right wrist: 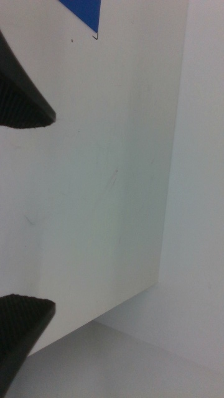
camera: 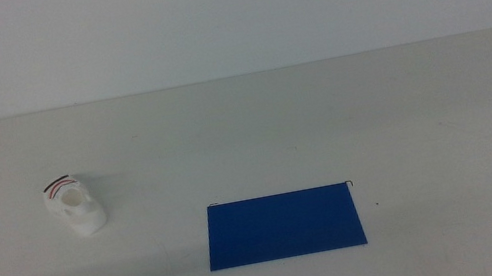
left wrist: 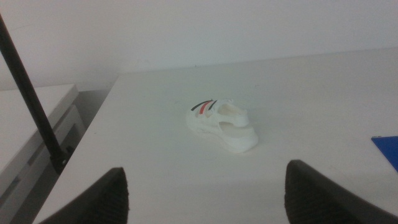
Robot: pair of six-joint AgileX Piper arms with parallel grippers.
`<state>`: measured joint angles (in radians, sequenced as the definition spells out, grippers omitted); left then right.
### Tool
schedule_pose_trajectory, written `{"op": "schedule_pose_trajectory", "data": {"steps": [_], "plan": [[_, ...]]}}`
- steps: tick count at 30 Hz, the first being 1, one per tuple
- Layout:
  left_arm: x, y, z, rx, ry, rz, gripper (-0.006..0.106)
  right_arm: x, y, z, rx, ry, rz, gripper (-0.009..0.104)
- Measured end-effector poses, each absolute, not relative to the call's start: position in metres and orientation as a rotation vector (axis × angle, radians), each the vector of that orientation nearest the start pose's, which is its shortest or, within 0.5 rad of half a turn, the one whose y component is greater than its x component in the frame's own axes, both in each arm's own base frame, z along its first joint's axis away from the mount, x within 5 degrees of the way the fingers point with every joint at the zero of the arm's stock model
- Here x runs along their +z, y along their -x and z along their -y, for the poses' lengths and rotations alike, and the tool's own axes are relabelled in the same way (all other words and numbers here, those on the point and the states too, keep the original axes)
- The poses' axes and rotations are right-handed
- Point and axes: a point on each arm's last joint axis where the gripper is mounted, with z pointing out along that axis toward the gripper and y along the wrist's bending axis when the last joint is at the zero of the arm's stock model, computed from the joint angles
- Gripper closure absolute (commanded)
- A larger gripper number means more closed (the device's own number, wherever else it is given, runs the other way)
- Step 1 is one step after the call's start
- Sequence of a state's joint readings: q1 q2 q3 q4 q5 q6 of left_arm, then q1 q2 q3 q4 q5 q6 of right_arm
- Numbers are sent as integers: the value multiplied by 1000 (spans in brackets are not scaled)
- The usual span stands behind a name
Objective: Use one arm to grab the shoe from the table and place it on the mat.
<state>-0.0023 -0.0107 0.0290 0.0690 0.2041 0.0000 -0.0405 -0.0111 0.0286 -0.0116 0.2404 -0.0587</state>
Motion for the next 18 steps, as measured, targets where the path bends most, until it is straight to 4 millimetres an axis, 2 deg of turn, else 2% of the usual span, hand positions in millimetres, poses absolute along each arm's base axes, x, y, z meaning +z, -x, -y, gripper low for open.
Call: {"op": "schedule_pose_trajectory", "data": {"steps": [2,5,8,11,18], "plan": [[187,-57,-1,61,-49,-1721,17,182,-55,2,-83,24,-1742,17],[202,-60,-1,62,-49,-1767,17,182,-55,2,-83,24,-1742,17],[226,-67,-2,64,-47,-1834,17,182,-55,2,-83,24,-1742,17],[258,-79,-2,67,-45,-1895,17,182,-55,2,-83,24,-1742,17],[327,-118,-3,73,-37,-2027,17,182,-55,2,-83,24,-1742,17]]}}
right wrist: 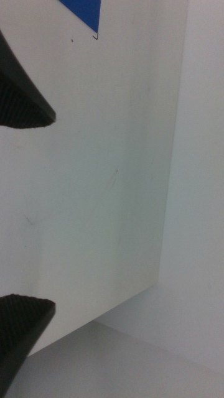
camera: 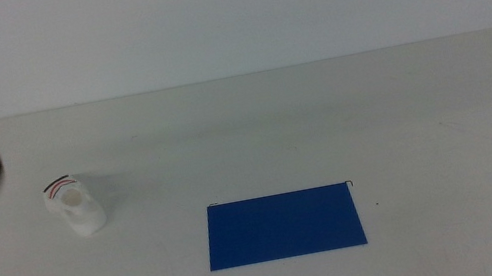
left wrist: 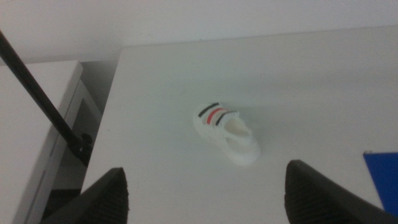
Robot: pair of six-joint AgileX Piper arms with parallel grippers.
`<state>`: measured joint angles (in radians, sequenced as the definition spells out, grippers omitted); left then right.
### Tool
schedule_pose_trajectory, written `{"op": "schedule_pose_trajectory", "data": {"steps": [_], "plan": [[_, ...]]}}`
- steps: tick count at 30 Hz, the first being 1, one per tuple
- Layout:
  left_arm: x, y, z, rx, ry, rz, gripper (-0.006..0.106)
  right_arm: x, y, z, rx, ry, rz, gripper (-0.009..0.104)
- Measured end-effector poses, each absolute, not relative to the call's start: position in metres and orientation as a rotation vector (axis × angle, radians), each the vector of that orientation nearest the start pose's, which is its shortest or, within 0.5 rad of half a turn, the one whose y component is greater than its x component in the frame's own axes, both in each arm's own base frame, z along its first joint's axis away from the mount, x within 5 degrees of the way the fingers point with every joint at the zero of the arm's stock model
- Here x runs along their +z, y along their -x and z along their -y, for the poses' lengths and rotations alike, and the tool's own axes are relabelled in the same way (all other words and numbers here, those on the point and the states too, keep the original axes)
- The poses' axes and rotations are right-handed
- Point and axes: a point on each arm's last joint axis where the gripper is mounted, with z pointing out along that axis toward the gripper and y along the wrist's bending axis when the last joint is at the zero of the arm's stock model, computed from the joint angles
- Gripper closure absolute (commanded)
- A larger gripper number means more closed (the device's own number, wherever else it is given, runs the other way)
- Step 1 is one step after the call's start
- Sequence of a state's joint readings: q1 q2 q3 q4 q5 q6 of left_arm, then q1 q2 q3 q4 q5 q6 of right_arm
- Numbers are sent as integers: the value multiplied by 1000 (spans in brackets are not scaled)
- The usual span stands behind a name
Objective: Use one arm to grab the shoe from the table and place it on the mat.
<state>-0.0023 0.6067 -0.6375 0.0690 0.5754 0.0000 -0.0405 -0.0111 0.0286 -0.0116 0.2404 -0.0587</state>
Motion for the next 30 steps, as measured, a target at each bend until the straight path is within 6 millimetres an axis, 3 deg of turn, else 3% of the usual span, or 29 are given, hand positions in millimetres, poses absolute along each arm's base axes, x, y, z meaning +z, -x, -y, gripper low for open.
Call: {"op": "schedule_pose_trajectory", "data": {"steps": [6,12,19,30], "plan": [[373,-152,-4,64,-4,-2127,17,182,-55,2,-83,24,-1742,17],[386,-194,-4,29,88,-2262,17,182,-55,2,-83,24,-1742,17],[367,-239,-3,-12,166,-2383,17,182,-55,2,-83,24,-1742,17],[321,-283,-2,-53,301,-2512,17,182,-55,2,-83,24,-1742,17]]}}
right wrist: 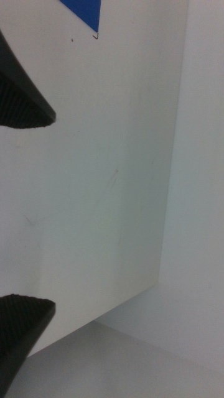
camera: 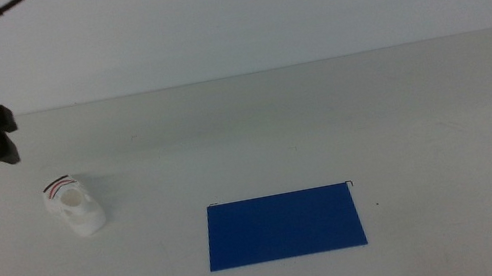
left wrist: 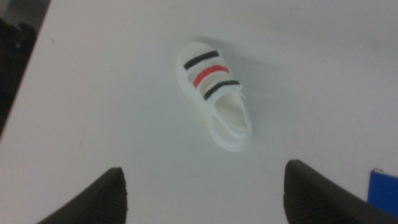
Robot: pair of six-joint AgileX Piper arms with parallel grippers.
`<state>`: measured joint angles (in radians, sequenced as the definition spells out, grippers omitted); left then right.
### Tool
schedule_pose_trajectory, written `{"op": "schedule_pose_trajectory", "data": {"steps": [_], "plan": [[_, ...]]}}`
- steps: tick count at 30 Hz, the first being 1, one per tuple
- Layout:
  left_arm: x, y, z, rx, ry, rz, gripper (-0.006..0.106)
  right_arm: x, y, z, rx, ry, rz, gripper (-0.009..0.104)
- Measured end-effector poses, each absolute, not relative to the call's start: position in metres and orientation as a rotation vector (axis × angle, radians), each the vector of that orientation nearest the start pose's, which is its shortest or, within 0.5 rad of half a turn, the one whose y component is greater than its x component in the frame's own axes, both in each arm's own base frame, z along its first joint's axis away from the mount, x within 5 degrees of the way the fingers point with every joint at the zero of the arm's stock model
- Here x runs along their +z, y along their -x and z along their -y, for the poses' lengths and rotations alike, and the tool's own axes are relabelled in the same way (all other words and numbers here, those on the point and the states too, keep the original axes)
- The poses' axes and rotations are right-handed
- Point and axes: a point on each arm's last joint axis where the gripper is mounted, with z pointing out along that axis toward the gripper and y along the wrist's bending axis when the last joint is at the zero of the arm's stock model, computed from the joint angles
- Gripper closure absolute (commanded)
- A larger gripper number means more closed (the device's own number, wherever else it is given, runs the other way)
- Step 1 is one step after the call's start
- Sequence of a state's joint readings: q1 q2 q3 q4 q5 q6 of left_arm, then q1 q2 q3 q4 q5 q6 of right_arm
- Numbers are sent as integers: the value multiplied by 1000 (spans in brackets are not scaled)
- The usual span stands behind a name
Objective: Use one arm to grab the shoe from the table and place it on the mat.
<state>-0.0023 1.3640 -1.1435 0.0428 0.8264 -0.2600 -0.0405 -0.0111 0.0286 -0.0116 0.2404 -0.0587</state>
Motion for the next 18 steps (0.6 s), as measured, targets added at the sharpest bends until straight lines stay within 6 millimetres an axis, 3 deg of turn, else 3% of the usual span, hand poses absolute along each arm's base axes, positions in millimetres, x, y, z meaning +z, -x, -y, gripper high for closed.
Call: {"op": "schedule_pose_trajectory", "data": {"steps": [8,18], "plan": [[290,-320,-1,-79,377,-2580,24,182,-55,2,-83,24,-1742,17],[257,-383,1,-100,525,-2749,29,182,-55,2,-83,24,-1742,17]]}}
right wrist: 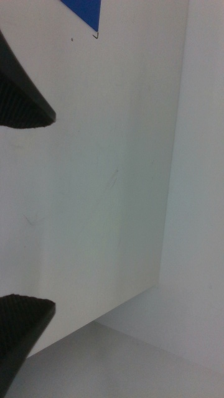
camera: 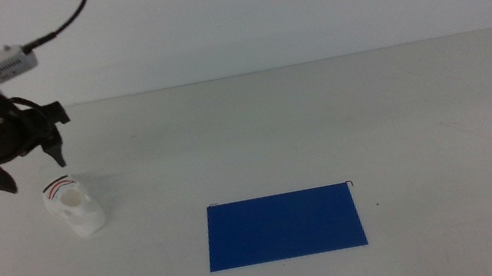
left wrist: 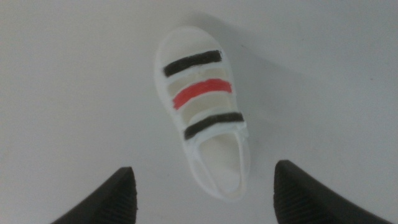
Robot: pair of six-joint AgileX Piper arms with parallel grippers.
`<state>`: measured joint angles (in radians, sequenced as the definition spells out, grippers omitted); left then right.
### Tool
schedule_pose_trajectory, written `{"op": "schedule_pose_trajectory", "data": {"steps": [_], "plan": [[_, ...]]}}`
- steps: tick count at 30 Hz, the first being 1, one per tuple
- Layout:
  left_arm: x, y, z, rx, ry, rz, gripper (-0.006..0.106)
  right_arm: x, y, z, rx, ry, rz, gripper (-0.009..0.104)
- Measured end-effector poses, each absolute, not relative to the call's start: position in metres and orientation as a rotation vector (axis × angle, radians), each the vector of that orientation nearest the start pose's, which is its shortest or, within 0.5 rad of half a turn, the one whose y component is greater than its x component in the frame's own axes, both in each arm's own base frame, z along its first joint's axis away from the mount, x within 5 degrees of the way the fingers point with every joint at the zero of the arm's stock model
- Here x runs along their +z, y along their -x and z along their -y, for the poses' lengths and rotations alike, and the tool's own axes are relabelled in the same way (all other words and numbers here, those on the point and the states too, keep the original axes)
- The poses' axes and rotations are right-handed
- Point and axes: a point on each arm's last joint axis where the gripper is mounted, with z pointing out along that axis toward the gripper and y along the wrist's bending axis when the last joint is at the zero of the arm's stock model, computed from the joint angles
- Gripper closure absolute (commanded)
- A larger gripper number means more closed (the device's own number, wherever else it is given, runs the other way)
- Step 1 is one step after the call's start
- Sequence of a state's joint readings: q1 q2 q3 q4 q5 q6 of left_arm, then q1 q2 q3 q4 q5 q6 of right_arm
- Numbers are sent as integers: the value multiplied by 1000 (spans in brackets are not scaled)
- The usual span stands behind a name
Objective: Use one arm to grab the shoe from the table and place it on the mat.
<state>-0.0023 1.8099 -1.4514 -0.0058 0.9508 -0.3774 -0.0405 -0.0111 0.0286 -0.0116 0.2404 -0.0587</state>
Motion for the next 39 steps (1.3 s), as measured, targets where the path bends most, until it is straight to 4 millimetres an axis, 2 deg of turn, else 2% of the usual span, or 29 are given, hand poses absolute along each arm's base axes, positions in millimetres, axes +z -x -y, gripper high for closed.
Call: {"op": "schedule_pose_trajectory", "data": {"steps": [6,12,16,19,23,24,25,27,32,39], "plan": [[221,-405,4,-123,588,-2837,29,182,-55,2,-83,24,-1742,17],[187,-413,6,-132,635,-2914,29,182,-55,2,-83,24,-1742,17],[174,-416,6,-130,642,-2932,29,182,-55,2,-83,24,-1742,17],[173,-419,6,-138,642,-2915,36,182,-55,2,-83,24,-1742,17],[174,-420,6,-145,641,-2898,58,182,-55,2,-83,24,-1742,17],[174,-421,6,-147,641,-2895,65,182,-55,2,-83,24,-1742,17],[174,-420,7,-150,644,-2897,88,182,-55,2,-83,24,-1742,17],[174,-419,8,-157,650,-2907,95,182,-55,2,-83,24,-1742,17],[189,-413,20,-148,662,-2907,97,182,-55,2,-83,24,-1742,17],[234,-394,69,-166,603,-2854,97,182,-55,2,-83,24,-1742,17]]}}
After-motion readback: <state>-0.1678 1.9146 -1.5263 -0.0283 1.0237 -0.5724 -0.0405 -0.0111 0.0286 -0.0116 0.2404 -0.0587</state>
